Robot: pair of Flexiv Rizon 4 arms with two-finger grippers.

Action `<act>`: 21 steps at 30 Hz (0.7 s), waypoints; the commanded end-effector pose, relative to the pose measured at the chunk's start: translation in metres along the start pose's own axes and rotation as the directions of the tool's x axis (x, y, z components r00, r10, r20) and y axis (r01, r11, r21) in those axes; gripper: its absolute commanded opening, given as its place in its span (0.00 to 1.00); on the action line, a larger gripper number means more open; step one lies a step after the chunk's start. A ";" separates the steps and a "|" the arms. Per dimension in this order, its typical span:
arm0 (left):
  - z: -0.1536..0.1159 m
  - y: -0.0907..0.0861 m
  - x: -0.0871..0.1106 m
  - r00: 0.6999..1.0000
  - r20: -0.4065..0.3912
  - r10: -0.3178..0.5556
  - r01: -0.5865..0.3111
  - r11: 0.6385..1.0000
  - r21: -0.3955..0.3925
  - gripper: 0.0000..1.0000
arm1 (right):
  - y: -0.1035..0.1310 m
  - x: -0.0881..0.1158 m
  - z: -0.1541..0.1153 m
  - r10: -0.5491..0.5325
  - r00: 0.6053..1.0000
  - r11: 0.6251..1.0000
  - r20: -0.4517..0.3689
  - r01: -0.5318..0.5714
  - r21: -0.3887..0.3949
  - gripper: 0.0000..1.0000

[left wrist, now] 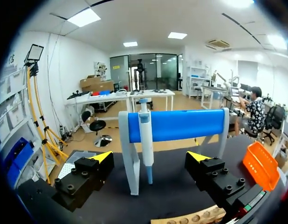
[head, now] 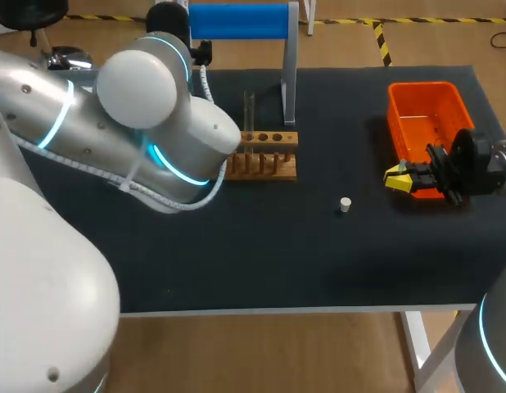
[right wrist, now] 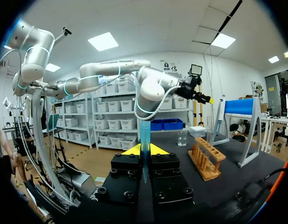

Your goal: Invert the test tube, pick up the pipette, mount the tip to pipette, aspirate from beaker and dispense into the tube, eject the tip, return the pipette, and cap with the stopper.

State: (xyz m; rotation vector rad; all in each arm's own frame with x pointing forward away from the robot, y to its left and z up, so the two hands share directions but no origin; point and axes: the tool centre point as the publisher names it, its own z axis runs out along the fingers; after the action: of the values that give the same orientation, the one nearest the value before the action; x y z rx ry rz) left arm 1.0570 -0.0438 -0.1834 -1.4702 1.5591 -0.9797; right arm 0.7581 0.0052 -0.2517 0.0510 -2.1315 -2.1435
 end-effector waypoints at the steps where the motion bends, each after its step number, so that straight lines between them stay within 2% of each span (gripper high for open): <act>1: 0.011 0.004 0.004 1.000 -0.014 -0.023 0.023 0.999 0.035 1.00 | 0.000 0.001 -0.001 0.000 1.000 1.000 0.000 0.000 0.000 0.00; 6: 0.018 0.001 0.006 0.998 -0.060 -0.035 0.039 0.997 0.064 1.00 | 0.000 0.001 -0.001 0.000 1.000 1.000 0.000 0.000 0.000 0.00; 7: 0.019 0.000 0.007 0.997 -0.064 -0.036 0.040 0.997 0.065 0.93 | 0.000 0.001 -0.001 0.000 1.000 1.000 0.000 0.000 0.000 0.00; 8: 0.021 0.000 0.008 0.997 -0.065 -0.035 0.040 0.997 0.064 0.91 | 0.000 0.001 -0.001 0.000 1.000 1.000 0.000 0.000 0.000 0.00; 10: 0.024 0.000 0.008 0.997 -0.072 -0.040 0.044 0.997 0.062 0.99 | 0.000 0.001 -0.001 0.000 1.000 1.000 0.000 0.000 0.000 0.00; 14: 0.030 0.002 0.007 0.996 -0.072 -0.043 0.048 0.997 0.057 0.95 | 0.000 0.001 -0.001 0.000 1.000 1.000 0.000 0.000 0.000 0.00; 17: 0.034 0.001 0.006 0.996 -0.073 -0.050 0.054 0.997 0.056 0.96 | 0.000 0.001 -0.001 0.000 1.000 1.000 0.000 0.000 0.000 0.00; 19: 0.037 -0.001 0.005 0.996 -0.075 -0.056 0.061 0.996 0.063 0.84 | 0.000 0.001 -0.001 0.000 1.000 1.000 0.000 0.000 0.000 0.00; 21: 0.040 -0.003 0.005 0.996 -0.075 -0.055 0.060 0.996 0.065 0.80 | 0.000 0.001 -0.001 0.000 1.000 1.000 0.000 0.000 0.000 0.00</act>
State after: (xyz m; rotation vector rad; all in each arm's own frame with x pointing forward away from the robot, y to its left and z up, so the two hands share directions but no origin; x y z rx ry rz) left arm 1.0881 -0.0502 -0.1959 -1.4564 1.5261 -1.1177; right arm 0.7581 0.0052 -0.2517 0.0511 -2.1315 -2.1435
